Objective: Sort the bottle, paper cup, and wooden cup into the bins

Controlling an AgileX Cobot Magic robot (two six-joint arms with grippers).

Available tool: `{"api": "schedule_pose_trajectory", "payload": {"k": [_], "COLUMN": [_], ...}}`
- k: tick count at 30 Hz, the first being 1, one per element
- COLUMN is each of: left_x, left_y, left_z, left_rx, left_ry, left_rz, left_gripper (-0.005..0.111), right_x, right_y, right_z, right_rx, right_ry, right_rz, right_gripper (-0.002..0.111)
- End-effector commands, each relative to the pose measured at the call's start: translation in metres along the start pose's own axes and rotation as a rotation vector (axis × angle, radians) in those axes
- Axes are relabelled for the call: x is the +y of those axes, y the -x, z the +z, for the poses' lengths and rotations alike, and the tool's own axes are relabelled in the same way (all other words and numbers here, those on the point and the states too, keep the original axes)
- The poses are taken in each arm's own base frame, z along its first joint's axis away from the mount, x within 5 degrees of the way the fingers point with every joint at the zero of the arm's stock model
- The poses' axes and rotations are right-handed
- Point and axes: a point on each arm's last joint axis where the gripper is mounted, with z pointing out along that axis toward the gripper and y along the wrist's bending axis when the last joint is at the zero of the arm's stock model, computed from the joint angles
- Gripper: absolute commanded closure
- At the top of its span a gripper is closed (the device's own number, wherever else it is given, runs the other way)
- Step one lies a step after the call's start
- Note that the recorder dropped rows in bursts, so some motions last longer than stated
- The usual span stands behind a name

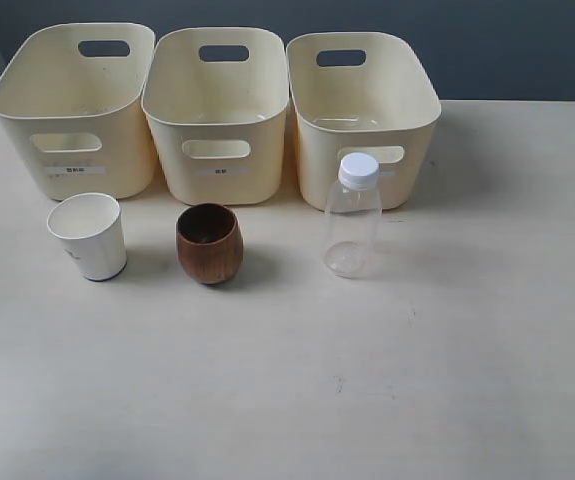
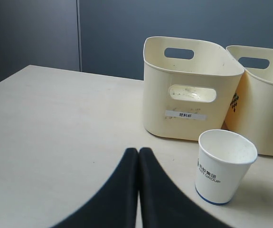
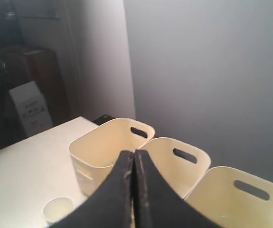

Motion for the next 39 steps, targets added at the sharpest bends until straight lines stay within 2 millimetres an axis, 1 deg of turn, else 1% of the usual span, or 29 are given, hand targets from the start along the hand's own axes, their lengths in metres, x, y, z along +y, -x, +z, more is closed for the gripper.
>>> {"api": "schedule_pose_trajectory", "payload": {"k": [1, 5, 7, 10, 13, 17, 21, 24, 28, 29, 32, 34, 37, 39], "left_x": [0.000, 0.000, 0.000, 0.000, 0.000, 0.000, 0.000, 0.000, 0.000, 0.000, 0.000, 0.000, 0.000, 0.000], "left_y": [0.000, 0.000, 0.000, 0.000, 0.000, 0.000, 0.000, 0.000, 0.000, 0.000, 0.000, 0.000, 0.000, 0.000], "left_z": [0.000, 0.000, 0.000, 0.000, 0.000, 0.000, 0.000, 0.000, 0.000, 0.000, 0.000, 0.000, 0.000, 0.000], "left_rx": [-0.010, -0.010, -0.010, -0.010, -0.010, -0.010, -0.010, -0.010, -0.010, -0.010, -0.010, -0.010, -0.010, -0.010], "left_ry": [-0.005, -0.005, -0.005, -0.005, -0.005, -0.005, -0.005, -0.005, -0.005, -0.005, -0.005, -0.005, -0.005, -0.005], "left_rz": [0.000, 0.000, 0.000, 0.000, 0.000, 0.000, 0.000, 0.000, 0.000, 0.000, 0.000, 0.000, 0.000, 0.000], "left_gripper": [0.107, 0.107, 0.107, 0.107, 0.107, 0.107, 0.107, 0.107, 0.107, 0.107, 0.107, 0.107, 0.107, 0.107], "right_x": [0.005, 0.012, 0.013, 0.013, 0.009, 0.007, 0.011, 0.010, -0.008, -0.010, -0.005, 0.000, 0.000, 0.000], "right_y": [-0.019, -0.043, -0.056, -0.071, -0.082, -0.086, -0.089, -0.103, -0.131, -0.137, -0.150, -0.154, -0.157, -0.157], "right_z": [0.034, 0.072, 0.090, 0.109, 0.120, 0.122, 0.121, 0.119, 0.111, 0.109, 0.105, 0.105, 0.104, 0.104], "right_rx": [0.082, 0.155, 0.189, 0.229, 0.257, 0.267, 0.279, 0.316, 0.384, 0.400, 0.440, 0.457, 0.467, 0.467], "right_ry": [0.122, 0.162, 0.138, 0.092, 0.038, 0.024, 0.076, 0.057, -0.149, -0.176, -0.136, -0.085, -0.076, -0.074], "right_rz": [-0.024, -0.018, -0.024, -0.032, -0.050, -0.048, -0.038, -0.024, -0.034, -0.034, -0.014, 0.002, -0.009, -0.016], "right_gripper": [0.109, 0.109, 0.109, 0.109, 0.109, 0.109, 0.109, 0.109, 0.109, 0.109, 0.109, 0.109, 0.109, 0.105]}}
